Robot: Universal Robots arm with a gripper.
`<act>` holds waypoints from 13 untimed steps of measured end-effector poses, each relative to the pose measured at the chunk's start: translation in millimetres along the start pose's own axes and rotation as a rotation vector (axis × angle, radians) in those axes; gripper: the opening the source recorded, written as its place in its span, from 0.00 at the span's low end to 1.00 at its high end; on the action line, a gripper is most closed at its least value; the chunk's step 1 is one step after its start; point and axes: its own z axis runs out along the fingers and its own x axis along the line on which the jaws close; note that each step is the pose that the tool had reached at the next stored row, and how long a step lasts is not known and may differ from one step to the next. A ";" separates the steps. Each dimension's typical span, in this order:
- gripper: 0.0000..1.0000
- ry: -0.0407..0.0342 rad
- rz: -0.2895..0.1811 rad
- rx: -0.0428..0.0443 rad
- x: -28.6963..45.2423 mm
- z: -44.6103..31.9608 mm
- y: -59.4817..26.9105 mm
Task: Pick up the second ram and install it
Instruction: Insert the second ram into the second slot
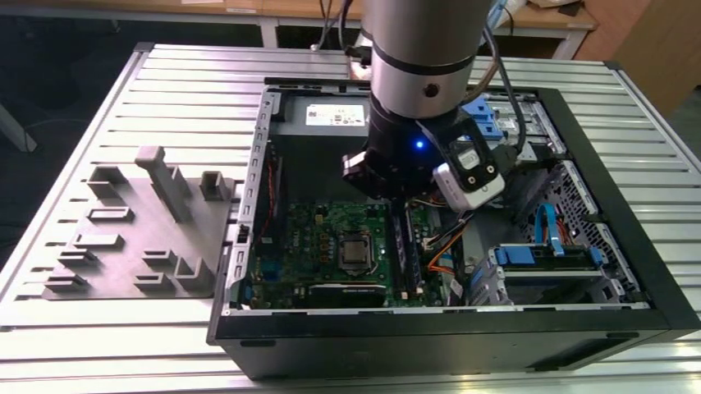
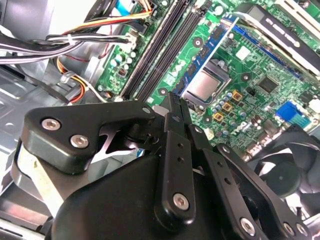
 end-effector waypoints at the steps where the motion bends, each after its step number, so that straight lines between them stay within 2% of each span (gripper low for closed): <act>1: 0.09 0.0000 0.000 -0.0003 -0.7 0.8 -0.6; 13: 0.09 -0.0002 0.010 -0.0050 -6.9 12.4 -3.8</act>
